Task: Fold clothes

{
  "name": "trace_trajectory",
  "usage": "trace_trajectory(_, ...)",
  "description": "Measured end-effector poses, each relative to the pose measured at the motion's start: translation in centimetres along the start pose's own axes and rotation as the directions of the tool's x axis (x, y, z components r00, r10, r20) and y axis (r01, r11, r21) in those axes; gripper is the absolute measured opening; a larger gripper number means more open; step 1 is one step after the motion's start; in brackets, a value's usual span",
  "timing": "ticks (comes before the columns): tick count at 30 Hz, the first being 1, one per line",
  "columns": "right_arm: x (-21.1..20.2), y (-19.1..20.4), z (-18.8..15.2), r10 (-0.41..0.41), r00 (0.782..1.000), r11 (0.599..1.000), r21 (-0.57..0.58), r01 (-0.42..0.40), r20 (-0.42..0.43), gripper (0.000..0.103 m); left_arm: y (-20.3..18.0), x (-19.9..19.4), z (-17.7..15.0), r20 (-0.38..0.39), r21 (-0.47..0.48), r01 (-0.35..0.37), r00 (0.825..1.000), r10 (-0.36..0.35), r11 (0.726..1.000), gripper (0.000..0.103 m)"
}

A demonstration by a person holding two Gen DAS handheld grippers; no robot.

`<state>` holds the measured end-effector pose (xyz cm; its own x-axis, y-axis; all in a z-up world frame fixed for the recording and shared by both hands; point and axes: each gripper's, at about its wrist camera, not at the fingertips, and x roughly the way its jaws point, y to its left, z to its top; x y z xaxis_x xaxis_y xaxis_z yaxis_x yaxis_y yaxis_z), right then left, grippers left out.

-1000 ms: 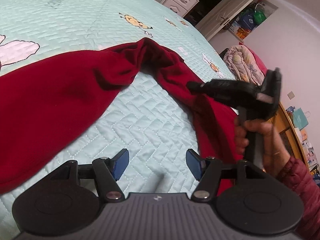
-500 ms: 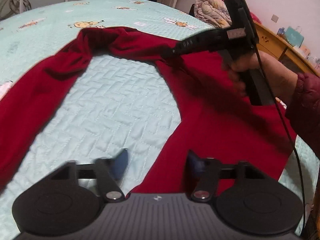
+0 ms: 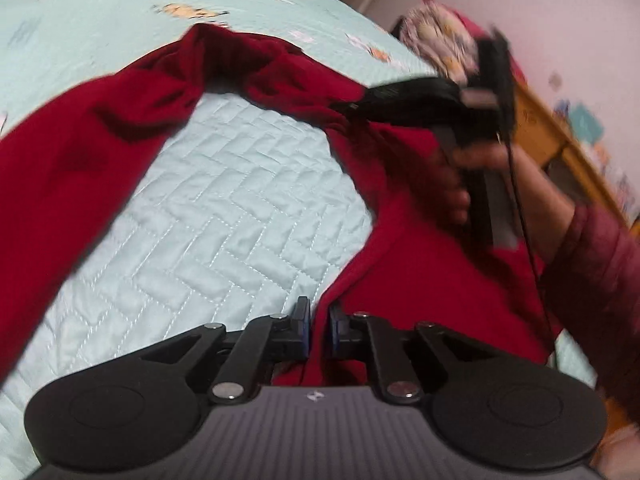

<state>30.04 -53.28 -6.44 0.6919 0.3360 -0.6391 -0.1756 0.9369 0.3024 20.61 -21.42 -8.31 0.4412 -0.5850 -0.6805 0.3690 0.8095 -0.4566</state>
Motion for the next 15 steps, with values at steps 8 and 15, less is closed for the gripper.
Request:
trace_trajectory(8,-8.0,-1.0,-3.6,0.068,0.996,0.995,0.070,-0.071,0.052,0.024,2.5,-8.8,-1.4,0.216,-0.155,-0.029,0.974,0.062,0.987,0.055)
trace_trajectory(15,-20.1,2.7,-18.0,0.147,0.989,0.967,0.210,-0.148,0.019,0.025,5.8,-23.1,-12.1,0.359,-0.352,-0.142,0.892,0.274,0.925,0.058)
